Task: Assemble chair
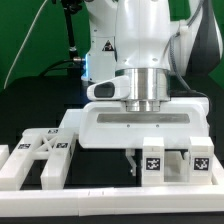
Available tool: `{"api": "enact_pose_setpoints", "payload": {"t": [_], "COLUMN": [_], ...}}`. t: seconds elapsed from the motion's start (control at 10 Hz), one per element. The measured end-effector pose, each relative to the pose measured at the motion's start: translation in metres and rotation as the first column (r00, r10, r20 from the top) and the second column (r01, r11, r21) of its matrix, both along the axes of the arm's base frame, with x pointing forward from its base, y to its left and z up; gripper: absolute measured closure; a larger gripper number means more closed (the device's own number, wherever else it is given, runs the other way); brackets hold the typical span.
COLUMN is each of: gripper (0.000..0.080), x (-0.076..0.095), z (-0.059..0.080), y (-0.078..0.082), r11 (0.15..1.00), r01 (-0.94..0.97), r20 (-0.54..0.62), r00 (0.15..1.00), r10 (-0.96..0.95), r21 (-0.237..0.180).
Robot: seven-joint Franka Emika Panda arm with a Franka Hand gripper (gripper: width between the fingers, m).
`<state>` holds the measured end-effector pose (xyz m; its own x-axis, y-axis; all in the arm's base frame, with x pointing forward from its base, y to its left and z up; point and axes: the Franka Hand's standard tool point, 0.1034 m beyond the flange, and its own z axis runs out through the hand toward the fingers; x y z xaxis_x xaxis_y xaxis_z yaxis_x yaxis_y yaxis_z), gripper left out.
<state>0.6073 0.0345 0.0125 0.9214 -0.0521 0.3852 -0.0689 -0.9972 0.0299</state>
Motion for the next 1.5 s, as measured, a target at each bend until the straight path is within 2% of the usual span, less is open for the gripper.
{"api": "enact_pose_setpoints", "payload": {"t": [0.6,0.7,0.8,0.9,1.1,1.2,1.3,1.4,1.5], "gripper": [0.0765,0.0765,0.0765,0.0765,0.0765,0.0765,0.0765,0.0765,0.0765], "x": [0.0,-0.002,-0.01,-0.022,-0.049,-0.06,-0.071,-0.072,-0.062], "z": [0.0,0.002,0.009,0.017,0.03,0.043,0.057,0.075,0.083], "y": [0.0,-0.005,-0.031,-0.052,-0.072,-0.076,-0.071,-0.072,-0.07], "r11": [1.0,0.999,0.997,0.999,0.999,0.999,0.996,0.995,0.997], "r01": [0.0,-0.036,-0.066,-0.045,-0.028,-0.01,-0.006,-0.022,-0.016], "r20": [0.0,-0.003,-0.027,-0.069,-0.15,-0.193,-0.299,-0.431,-0.503], "r00": [1.0,0.999,0.997,0.997,0.988,0.981,0.954,0.9,0.863], "r10": [0.0,0.035,0.065,0.043,0.03,0.019,0.034,0.061,0.053], "r21": [0.0,-0.02,-0.039,-0.017,0.018,0.047,0.092,0.095,0.078]}}
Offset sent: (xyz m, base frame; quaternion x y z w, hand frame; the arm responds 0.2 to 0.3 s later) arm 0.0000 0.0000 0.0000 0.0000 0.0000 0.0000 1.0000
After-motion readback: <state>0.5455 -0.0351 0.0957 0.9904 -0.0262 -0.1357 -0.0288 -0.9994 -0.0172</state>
